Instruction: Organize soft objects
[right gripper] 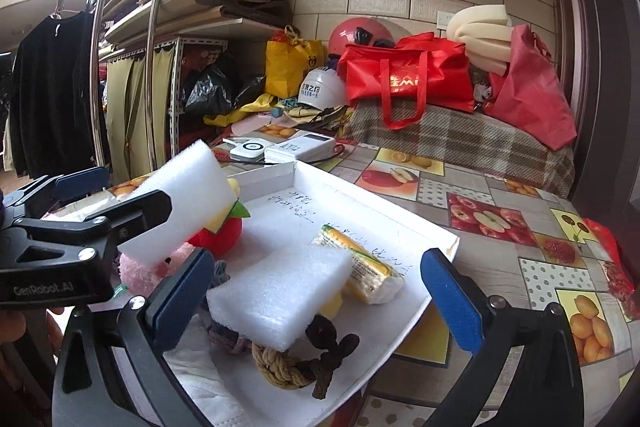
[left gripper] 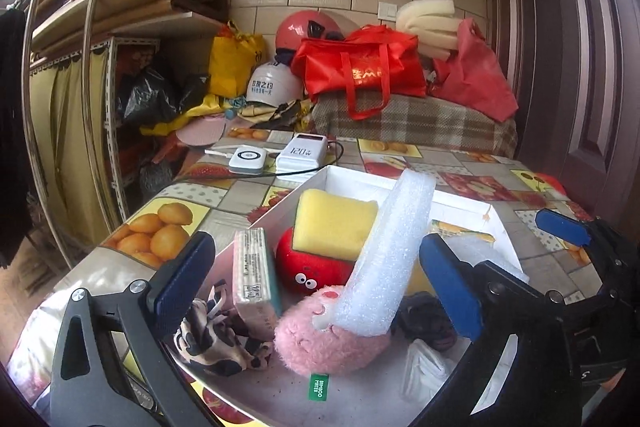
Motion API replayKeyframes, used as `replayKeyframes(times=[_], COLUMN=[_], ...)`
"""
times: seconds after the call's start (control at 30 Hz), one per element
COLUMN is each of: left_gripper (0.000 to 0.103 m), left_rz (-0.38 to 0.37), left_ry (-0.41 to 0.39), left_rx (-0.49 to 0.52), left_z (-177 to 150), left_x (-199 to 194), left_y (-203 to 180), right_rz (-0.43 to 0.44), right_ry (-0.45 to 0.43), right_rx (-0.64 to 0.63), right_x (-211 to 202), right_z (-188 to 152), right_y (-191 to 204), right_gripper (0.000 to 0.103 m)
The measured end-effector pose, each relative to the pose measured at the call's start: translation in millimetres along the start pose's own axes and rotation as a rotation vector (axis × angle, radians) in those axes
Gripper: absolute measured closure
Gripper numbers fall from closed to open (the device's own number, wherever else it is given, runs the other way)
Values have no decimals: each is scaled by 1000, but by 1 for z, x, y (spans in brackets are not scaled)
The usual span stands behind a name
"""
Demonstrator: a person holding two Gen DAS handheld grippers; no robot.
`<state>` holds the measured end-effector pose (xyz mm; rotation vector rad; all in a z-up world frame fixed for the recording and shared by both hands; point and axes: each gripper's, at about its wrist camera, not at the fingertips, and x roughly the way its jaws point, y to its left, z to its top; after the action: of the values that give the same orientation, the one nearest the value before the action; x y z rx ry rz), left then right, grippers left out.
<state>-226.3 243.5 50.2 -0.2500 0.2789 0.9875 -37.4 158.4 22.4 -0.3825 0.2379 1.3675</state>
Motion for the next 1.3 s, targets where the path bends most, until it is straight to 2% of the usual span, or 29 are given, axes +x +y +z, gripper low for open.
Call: replayKeyframes(times=[0.17, 0.3, 0.43, 0.67, 0.83, 1.07, 1.17, 1.3], left_gripper=[0, 0, 0, 0, 0, 0, 0, 0], left_rz=[-9, -92, -126, -122, -104, -124, -107, -122], left_ry=[-32, -77, -80, -51, -44, -21, 0, -17], left_rx=[-3, -22, 3, 21, 57, 82, 94, 92], left_z=[-1, -3, -4, -6, -9, -15, -20, -24], left_x=[-7, -21, -27, -25, -27, -36, -42, -60], left_y=[-2, -6, -17, -24, -33, -45, -52, -61], right_rz=[-21, -50, -70, -110, -202, -201, -187, -182], right_ry=[-26, -63, -71, -86, -58, -41, -50, -56], right_rx=[18, 76, 150, 141, 158, 192, 208, 235], right_x=[-5, -15, -21, -32, -41, -63, -78, -96], right_z=[0, -4, -7, -11, -16, -28, -35, -42], right_y=[-3, -14, -28, -22, -26, -34, -38, -45], right_gripper=[0, 0, 0, 0, 0, 0, 0, 0])
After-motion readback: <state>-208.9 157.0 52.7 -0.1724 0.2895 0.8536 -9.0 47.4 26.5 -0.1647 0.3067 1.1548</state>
